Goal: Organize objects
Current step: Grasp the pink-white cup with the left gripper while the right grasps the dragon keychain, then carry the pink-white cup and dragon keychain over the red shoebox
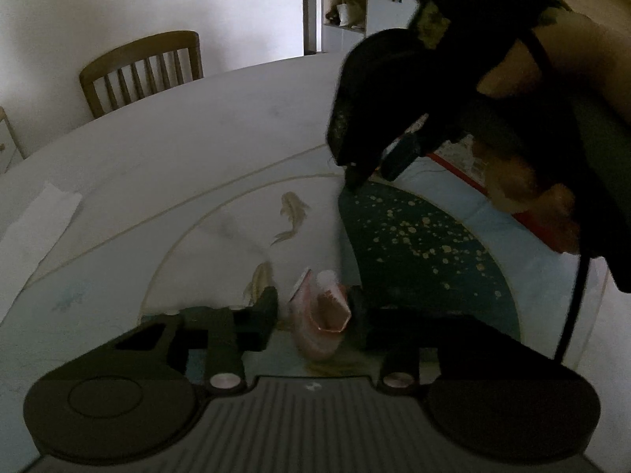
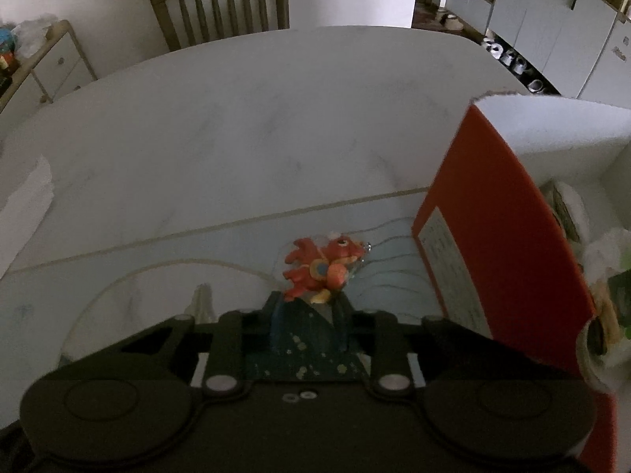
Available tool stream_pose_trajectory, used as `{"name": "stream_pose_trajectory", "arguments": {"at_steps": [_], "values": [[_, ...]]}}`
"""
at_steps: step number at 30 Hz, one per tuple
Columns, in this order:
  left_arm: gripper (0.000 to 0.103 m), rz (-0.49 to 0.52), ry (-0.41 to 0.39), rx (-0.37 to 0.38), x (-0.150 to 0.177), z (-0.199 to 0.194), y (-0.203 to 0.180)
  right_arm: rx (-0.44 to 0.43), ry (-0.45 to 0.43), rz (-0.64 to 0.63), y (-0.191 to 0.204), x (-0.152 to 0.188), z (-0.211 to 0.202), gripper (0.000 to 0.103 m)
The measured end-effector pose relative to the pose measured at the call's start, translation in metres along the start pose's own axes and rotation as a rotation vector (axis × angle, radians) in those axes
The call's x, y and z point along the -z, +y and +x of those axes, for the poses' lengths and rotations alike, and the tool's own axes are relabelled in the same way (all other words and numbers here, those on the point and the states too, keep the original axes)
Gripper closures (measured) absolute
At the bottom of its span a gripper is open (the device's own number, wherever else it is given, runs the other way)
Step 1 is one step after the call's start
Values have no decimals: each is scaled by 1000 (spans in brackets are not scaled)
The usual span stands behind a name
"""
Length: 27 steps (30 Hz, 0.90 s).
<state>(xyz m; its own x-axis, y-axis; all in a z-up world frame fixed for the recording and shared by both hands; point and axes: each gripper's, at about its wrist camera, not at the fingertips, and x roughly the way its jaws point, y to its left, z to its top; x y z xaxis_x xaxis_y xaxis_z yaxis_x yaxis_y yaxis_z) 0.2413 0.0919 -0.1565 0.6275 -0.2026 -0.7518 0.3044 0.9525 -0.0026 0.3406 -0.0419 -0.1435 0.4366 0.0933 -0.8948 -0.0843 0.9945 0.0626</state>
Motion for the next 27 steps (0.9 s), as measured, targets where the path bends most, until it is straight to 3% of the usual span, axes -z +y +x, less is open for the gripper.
{"name": "stream_pose_trajectory", "arguments": {"at_steps": [13, 17, 25, 27], "values": [[78, -93, 19, 20, 7, -13, 11, -86, -15, -9, -18, 28, -42, 80], [79, -120, 20, 24, 9, -21, 13, -110, -12, -38, -21, 43, -57, 99], [79, -150, 20, 23, 18, -34, 14, -110, 31, -101, -22, 73, -63, 98], [79, -157, 23, 22, 20, -36, 14, -106, 27, -112, -24, 75, -64, 93]]}}
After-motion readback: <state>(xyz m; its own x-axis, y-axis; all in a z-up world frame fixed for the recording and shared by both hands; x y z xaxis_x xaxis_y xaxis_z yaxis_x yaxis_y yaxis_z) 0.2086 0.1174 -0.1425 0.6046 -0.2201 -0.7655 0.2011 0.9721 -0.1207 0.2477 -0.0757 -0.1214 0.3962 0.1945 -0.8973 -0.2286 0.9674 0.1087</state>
